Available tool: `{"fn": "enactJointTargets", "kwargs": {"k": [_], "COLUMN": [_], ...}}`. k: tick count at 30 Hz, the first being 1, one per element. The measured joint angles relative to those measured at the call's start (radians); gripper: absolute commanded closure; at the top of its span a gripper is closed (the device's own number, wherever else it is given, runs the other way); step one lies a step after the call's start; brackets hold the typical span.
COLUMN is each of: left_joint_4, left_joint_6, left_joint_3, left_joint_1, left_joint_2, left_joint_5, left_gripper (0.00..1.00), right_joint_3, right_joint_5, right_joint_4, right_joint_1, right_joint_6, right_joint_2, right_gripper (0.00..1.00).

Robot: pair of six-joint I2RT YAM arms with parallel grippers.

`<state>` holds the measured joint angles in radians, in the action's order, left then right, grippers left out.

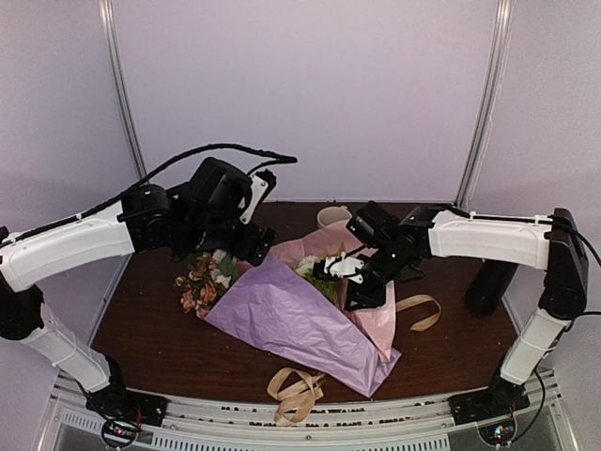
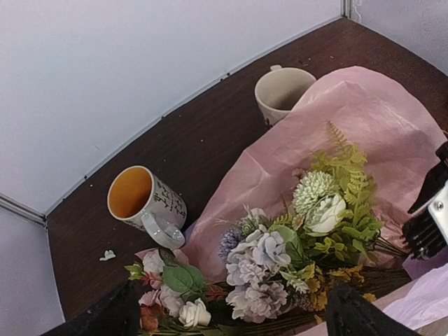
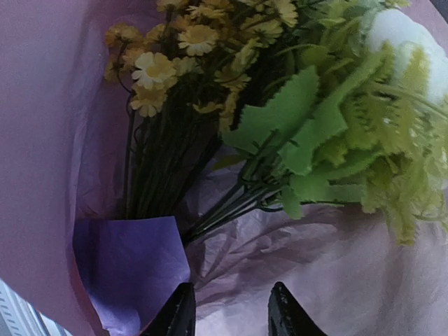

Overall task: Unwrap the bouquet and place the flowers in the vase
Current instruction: Unfold the two-thirds folded wrapping paper into folded wrapping paper.

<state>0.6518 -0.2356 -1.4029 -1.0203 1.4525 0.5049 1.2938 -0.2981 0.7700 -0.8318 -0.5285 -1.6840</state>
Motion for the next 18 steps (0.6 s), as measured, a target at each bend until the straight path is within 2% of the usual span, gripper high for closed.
{"fn": "enactJointTargets", "kwargs": {"k": [5,11,18], "left_joint_4": [0.006,0.016,0.026], "left_joint_6": [-0.024,-0.029,-0.05], "left_joint_3": [0.047,0.071,0.168], "left_joint_1": [0.0,0.0,0.0], "left_joint_2": [-0.073,-0.131,-0.203], "left_joint_5": [0.042,0.068,0.032], "left_gripper": [0.05,0.06,0.1], "right_joint_3": [0.0,0.019,0.19], "right_joint_5": [0.01,-0.016,-0.072], "right_joint_4": [0.029,0.077,0.111], "right_joint_1": [-0.132,-0.37,-0.543], "right_joint_6": [-0.007,-0.017,-0.019], "right_joint_2": [0.008,0.028,-0.177], "right_gripper": [0.65,0.65,0.66]}}
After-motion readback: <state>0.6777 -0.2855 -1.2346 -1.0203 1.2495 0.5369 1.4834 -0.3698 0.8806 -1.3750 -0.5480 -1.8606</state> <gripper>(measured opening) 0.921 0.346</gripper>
